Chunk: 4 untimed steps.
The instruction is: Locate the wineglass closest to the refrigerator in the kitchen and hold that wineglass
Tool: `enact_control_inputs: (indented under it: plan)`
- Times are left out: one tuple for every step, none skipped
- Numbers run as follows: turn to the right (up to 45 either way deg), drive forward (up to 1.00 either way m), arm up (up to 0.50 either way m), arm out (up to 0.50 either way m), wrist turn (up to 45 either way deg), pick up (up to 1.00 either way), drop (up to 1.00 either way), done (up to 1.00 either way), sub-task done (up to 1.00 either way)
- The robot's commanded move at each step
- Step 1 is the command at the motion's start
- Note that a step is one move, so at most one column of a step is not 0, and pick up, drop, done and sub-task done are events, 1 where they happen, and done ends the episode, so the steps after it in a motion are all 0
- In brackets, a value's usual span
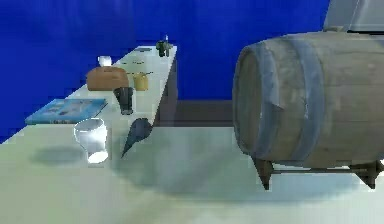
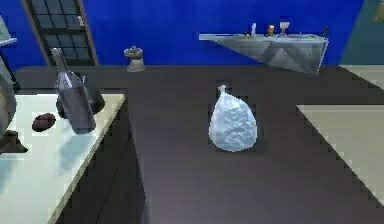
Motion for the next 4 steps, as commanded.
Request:
enact_control_inputs:
  plan:
    - [-45.0,0.0,0.0,0.0,0.0,0.0,0.0,0.0,0.0]
    - [-45.0,0.0,0.0,0.0,0.0,0.0,0.0,0.0,0.0]
    - [-18.0,0.0,0.0,0.0,0.0,0.0,0.0,0.0,0.0]
    - [0.0,0.0,0.5,0.0,0.0,0.0,0.0,0.0,0.0]
